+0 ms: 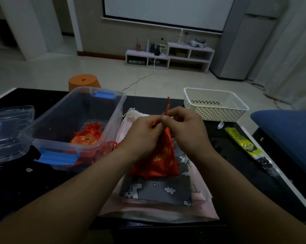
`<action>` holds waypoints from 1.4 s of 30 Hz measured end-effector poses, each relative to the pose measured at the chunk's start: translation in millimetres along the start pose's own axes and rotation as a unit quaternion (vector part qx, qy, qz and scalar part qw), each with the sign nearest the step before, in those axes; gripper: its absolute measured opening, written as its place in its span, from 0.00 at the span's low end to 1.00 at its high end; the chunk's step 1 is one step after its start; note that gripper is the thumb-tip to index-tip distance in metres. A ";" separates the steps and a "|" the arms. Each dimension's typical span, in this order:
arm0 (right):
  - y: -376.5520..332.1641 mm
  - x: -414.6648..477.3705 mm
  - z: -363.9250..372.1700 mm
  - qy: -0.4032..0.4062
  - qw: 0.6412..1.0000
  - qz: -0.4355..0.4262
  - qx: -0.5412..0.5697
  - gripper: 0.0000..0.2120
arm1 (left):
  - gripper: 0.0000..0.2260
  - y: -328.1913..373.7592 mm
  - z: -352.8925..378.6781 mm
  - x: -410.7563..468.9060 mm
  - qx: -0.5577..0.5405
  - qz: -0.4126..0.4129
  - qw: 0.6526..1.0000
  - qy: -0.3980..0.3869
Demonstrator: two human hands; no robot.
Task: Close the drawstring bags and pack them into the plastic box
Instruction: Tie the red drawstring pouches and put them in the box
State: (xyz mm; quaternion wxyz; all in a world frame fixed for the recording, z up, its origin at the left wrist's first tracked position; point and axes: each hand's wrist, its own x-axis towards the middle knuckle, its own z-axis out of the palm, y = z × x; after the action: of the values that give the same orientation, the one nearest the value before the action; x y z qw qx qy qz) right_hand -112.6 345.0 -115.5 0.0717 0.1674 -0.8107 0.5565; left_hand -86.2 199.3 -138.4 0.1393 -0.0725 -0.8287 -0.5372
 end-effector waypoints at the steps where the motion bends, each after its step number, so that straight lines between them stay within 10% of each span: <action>1: 0.7 0.9 0.5 0.001 1.000 0.008 0.009 0.03 | 0.09 -1.1 -0.1 1.1 -0.022 -0.020 1.000 0.003; 10: 3.1 -5.8 0.2 -0.077 0.964 0.140 0.214 0.17 | 0.12 6.5 -5.6 2.7 -0.205 -0.105 0.973 -0.014; 29: 14.4 -6.4 6.1 -0.095 0.985 0.110 0.089 0.11 | 0.13 2.7 -8.1 2.3 -0.218 -0.121 0.968 -0.039; 35: 12.4 -7.8 11.2 -0.068 0.963 0.218 0.143 0.10 | 0.19 2.8 4.2 1.9 -0.287 -0.218 0.929 0.082; 42: 11.9 -5.8 10.6 -0.076 0.945 0.261 0.179 0.15 | 0.29 4.4 3.5 -2.4 -0.280 -0.232 0.930 0.047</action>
State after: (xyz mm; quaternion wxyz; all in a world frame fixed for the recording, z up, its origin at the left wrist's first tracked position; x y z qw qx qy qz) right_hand -110.7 340.1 -131.6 -0.1695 0.0019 -0.7160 0.6772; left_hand -83.2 204.3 -136.7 0.0234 0.1107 -0.6307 -0.7677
